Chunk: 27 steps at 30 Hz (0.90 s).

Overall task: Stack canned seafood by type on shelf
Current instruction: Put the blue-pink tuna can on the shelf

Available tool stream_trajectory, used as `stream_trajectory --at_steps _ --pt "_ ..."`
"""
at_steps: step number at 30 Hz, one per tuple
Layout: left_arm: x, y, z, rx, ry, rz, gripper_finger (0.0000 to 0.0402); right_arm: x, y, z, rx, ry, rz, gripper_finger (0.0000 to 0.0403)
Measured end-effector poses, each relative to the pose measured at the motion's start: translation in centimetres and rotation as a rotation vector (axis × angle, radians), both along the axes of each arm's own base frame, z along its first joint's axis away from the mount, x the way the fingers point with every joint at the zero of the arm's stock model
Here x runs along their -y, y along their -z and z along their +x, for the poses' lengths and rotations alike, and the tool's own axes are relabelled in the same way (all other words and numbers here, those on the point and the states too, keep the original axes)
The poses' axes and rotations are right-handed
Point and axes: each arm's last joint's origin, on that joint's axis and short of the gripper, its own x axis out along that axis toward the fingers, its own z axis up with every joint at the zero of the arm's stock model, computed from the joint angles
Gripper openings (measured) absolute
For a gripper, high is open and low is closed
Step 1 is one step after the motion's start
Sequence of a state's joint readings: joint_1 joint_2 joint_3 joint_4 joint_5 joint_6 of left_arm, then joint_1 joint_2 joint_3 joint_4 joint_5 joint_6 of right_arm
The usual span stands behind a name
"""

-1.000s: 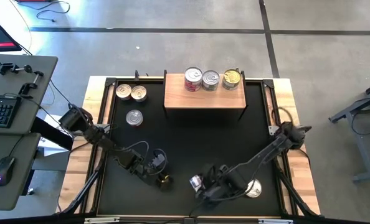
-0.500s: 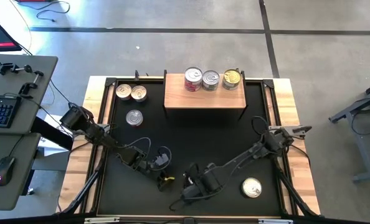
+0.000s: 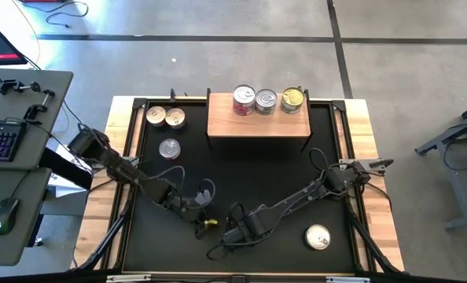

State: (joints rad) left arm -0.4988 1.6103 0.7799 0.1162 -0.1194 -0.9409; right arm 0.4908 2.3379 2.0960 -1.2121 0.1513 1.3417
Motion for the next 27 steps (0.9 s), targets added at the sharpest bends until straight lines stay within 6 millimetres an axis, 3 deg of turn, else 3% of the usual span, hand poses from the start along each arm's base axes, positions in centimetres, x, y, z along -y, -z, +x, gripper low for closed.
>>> stream_trajectory --at_steps 2,7,12,16,20,23,27 --pt "-0.9 -1.3 -0.4 0.019 -0.015 0.044 0.0000 0.1 0.0 -0.2 -0.018 -0.015 -0.010 0.0164" --pt "-3.3 -4.6 -2.4 0.050 -0.091 0.188 0.0000 0.3 -1.0 -0.7 -0.039 -0.092 -0.007 0.0166" --pt "-5.4 -8.6 -5.6 0.134 -0.225 0.290 0.0000 1.8 -6.3 -2.3 0.045 -0.148 -0.056 0.0166" --pt "-6.9 -12.1 -8.5 0.270 -0.289 0.223 0.0000 4.9 -10.5 -2.4 0.199 -0.177 -0.164 0.0166" --pt "-7.9 -15.4 -11.1 0.444 -0.233 0.083 0.0000 8.8 -14.3 -1.0 0.417 -0.243 -0.262 0.0166" --pt "-8.0 -17.4 -13.0 0.584 -0.089 -0.035 0.0000 12.2 -14.9 0.7 0.472 -0.315 -0.276 0.0166" --pt "-7.6 -19.4 -15.2 0.734 0.144 -0.154 0.0000 16.3 -14.3 1.9 0.422 -0.447 -0.313 0.0166"
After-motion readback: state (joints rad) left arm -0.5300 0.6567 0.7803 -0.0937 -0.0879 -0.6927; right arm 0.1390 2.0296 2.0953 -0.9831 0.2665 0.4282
